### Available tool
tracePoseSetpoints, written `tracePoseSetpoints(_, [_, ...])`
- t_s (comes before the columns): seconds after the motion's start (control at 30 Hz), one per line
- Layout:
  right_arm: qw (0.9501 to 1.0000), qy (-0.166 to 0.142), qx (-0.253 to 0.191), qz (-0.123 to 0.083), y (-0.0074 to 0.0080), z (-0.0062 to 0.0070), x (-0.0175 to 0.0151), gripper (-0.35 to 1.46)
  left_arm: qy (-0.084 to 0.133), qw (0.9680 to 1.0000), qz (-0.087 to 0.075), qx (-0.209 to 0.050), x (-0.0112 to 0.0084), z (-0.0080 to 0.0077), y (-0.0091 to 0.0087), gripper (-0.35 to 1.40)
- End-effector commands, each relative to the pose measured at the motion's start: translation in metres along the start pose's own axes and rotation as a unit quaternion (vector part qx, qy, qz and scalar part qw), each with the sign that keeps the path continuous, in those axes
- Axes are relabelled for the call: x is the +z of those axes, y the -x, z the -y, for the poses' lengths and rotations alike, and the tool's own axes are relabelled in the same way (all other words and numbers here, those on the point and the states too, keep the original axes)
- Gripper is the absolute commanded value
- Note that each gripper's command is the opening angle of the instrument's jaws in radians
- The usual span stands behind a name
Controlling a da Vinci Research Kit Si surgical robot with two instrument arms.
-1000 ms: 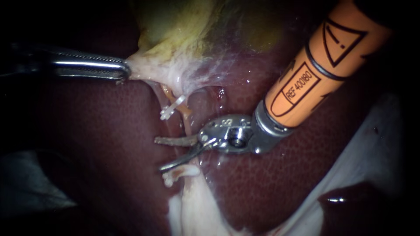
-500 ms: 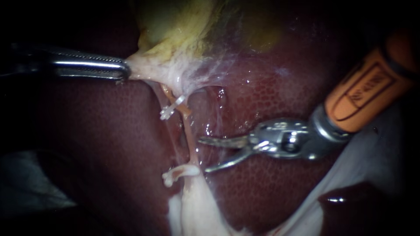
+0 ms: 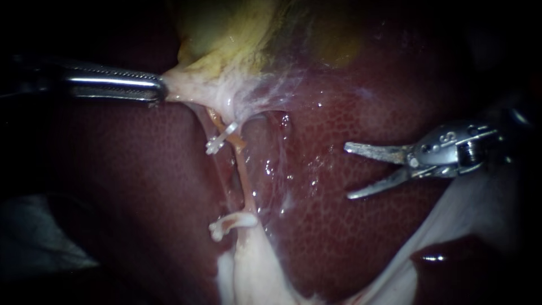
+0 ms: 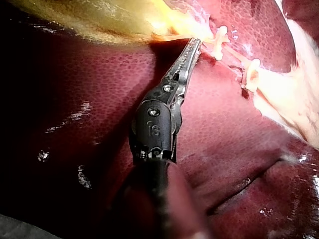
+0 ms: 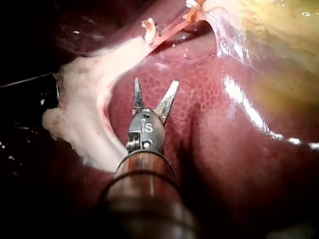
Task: Go back from the cut left tube
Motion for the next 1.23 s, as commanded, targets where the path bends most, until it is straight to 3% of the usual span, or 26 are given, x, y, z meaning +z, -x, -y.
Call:
tracePoseSetpoints(0.03, [1.0000,0.005,-0.004,0.003,0.0000,0.0000,0.0000,1.43,-0.001,1.0000,0.000,0.000,0.0002,-0.0001,0.0001,-0.35])
tracePoseSetpoints(0.2, [1.0000,0.005,-0.004,0.005,0.0000,0.0000,0.0000,1.43,-0.006,1.0000,-0.002,0.001,0.0015,-0.0003,0.0007,-0.35])
tracePoseSetpoints(0.43, [1.0000,0.005,-0.004,0.005,0.0000,0.0000,0.0001,1.45,0.002,0.9999,-0.006,0.011,0.0049,-0.0006,0.0022,-0.35])
tracePoseSetpoints(0.73, [1.0000,0.003,-0.004,0.005,0.0000,0.0000,0.0000,1.45,0.009,0.9998,-0.007,0.014,0.0077,-0.0014,0.0032,-0.35])
tracePoseSetpoints(1.23, [1.0000,-0.005,-0.004,0.002,-0.0001,0.0001,0.0002,1.45,0.011,0.9998,-0.007,0.015,0.0079,-0.0014,0.0034,-0.35])
